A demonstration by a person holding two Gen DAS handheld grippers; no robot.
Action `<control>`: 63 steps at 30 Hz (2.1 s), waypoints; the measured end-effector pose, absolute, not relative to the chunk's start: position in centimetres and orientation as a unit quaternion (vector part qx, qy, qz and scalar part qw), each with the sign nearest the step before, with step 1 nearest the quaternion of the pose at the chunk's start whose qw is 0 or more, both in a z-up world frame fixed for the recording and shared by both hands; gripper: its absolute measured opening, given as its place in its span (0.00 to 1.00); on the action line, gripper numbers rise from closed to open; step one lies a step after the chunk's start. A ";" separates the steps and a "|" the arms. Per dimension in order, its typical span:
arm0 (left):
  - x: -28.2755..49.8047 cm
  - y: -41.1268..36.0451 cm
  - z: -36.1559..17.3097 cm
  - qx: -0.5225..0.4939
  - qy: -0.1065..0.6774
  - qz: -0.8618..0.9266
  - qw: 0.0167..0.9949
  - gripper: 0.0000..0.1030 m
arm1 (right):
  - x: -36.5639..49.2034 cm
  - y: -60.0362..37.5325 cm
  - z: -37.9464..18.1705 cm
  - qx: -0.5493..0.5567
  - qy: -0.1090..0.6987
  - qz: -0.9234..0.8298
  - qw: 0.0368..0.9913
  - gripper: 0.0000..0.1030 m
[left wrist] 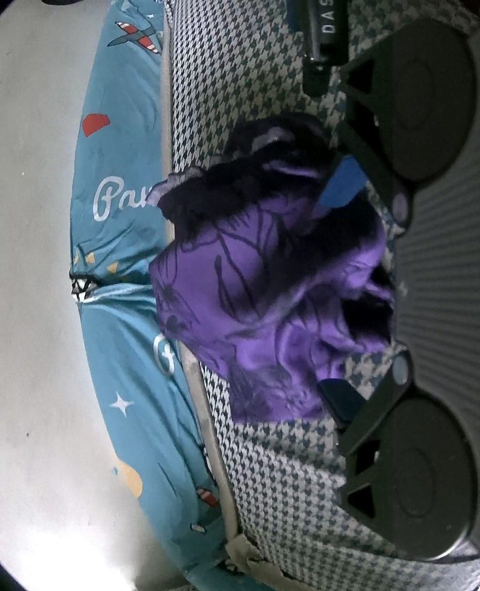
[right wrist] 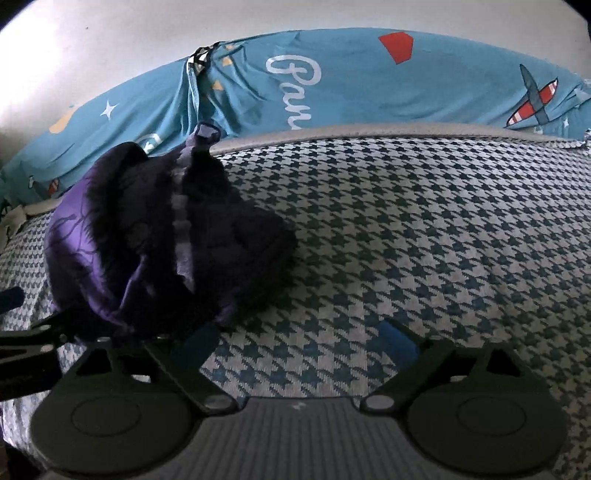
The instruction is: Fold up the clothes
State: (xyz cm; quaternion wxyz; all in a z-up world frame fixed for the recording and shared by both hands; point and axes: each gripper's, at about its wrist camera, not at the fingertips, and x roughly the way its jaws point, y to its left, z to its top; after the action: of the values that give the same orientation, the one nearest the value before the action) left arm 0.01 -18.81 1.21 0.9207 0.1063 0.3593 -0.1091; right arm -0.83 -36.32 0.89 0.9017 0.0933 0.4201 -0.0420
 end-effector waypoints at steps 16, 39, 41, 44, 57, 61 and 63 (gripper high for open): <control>2.6 -20.2 -0.5 0.109 0.351 -0.118 0.922 0.89 | -0.4 -35.9 -0.2 0.097 0.426 -0.060 0.898 0.64; 3.7 -17.1 2.1 0.117 0.326 -0.020 0.938 0.59 | -2.2 -37.2 0.5 0.115 0.401 -0.077 0.906 0.64; 4.2 -16.0 2.2 0.115 0.323 -0.002 0.939 0.59 | -2.3 -37.3 0.5 0.115 0.400 -0.078 0.906 0.64; 5.0 -13.8 2.4 0.107 0.323 0.034 0.940 0.59 | -2.3 -37.3 0.5 0.116 0.398 -0.079 0.906 0.64; 4.9 -9.1 2.2 0.095 0.331 0.066 0.936 0.69 | -2.3 -37.4 0.7 0.122 0.389 -0.072 0.910 0.64; 4.1 -9.0 2.6 0.083 0.326 0.039 0.941 0.83 | -2.2 -37.4 0.8 0.130 0.385 -0.066 0.911 0.64; 3.5 -9.4 2.7 0.080 0.321 0.020 0.943 0.87 | -2.1 -37.2 0.9 0.130 0.384 -0.062 0.912 0.64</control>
State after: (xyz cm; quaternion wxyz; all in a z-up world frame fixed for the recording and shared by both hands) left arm 3.51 -9.39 2.74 0.9433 0.0803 0.3213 0.0201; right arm -2.07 -37.16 0.87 0.9120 0.1298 0.3842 -0.0619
